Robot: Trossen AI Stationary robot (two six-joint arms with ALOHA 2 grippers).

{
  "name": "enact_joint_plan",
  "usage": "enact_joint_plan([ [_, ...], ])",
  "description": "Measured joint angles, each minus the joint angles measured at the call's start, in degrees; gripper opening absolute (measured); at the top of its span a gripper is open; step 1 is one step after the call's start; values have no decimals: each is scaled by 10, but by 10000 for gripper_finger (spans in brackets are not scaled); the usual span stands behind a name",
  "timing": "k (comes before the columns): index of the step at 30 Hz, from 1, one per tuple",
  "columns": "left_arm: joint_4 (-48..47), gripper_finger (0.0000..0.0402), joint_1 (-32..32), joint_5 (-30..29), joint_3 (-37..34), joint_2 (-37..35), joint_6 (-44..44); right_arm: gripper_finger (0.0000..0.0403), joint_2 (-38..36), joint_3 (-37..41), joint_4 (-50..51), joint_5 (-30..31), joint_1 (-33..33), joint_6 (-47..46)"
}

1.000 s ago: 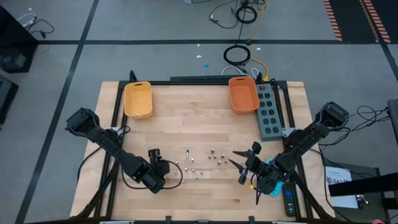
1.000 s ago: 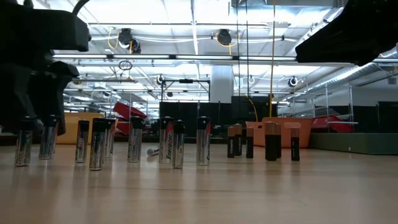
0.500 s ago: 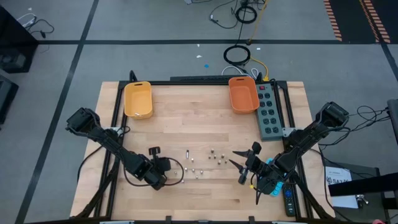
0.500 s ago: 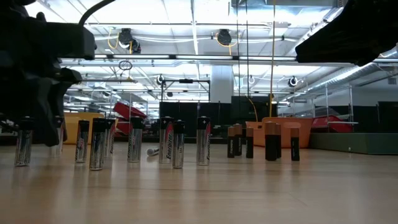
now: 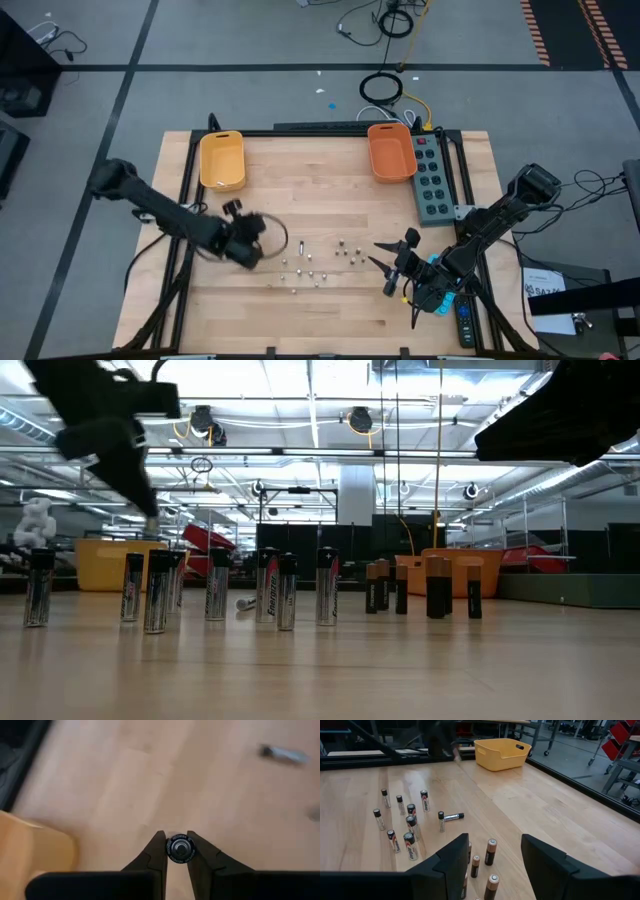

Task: Sort batteries
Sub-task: Put the silver battery into the yellow bin

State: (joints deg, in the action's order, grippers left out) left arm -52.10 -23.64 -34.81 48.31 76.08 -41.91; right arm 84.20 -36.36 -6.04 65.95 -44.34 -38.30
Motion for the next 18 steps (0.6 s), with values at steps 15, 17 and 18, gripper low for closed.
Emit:
enact_joint_plan([
  [15,-67,52,311,28,0,-156,166,173,0,0,0,0,0,0],
  [17,-74,52,344,50,0,-156,180,173,0,0,0,0,0,0],
  [18,-76,52,361,59,0,-156,189,173,0,0,0,0,0,1],
])
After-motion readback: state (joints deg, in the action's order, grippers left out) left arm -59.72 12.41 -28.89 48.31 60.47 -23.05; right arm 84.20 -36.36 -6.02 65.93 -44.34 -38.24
